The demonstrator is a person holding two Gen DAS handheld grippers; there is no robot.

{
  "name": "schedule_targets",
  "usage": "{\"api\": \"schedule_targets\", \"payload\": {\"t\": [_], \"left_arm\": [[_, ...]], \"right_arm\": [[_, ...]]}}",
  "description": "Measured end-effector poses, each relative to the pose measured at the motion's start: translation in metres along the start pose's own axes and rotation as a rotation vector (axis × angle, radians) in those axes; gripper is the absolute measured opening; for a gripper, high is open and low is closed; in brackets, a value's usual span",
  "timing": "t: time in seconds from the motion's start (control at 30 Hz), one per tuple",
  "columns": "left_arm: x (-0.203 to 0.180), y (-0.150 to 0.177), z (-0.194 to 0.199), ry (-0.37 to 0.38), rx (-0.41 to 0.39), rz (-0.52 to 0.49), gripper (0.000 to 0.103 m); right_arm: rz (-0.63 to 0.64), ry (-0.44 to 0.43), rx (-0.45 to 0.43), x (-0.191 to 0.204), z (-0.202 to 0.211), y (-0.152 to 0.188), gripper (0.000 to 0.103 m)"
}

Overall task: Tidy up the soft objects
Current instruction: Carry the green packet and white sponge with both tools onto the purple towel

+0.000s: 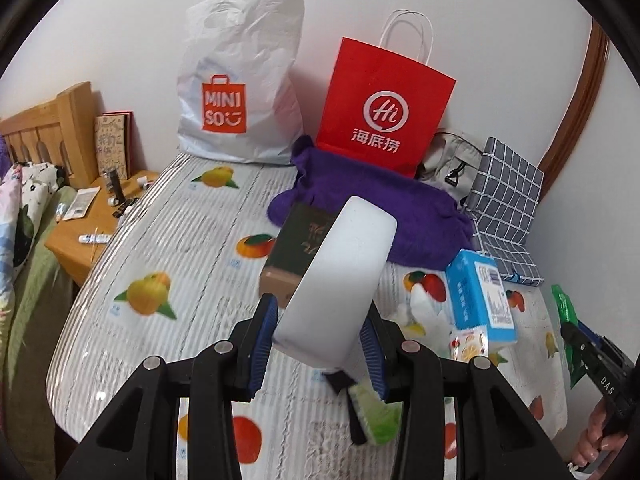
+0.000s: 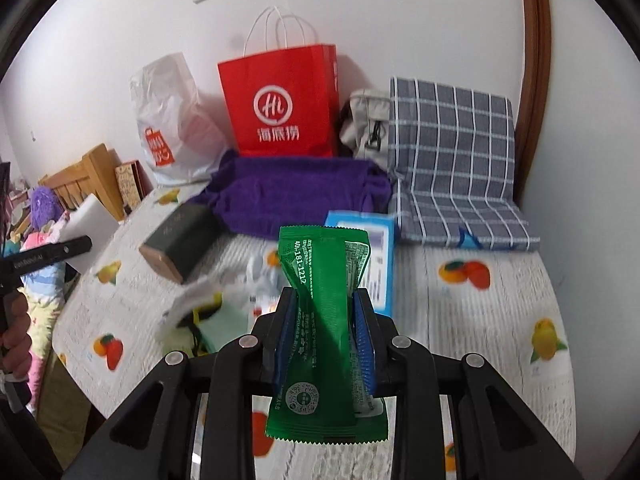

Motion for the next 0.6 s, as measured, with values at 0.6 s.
{"api": "schedule_targets", "payload": {"t": [0.6], "left_arm": [[-0.006,-0.073,-0.056,0.010,-0.017,-0.004,0.039]], "right_arm": [[-0.014,-0.016,-0.031,0.010,-0.059,-0.083,0.028]]}}
Point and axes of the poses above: each gripper's, at about its wrist camera, not at the fingertips, and z roughly against the way its jaws point, x to its left, y to its underside, the point moved 8 cm from there along -z, roughly the way its jaws point, and after that the axes turned 8 degrees about -z, right-handed, at the moved point
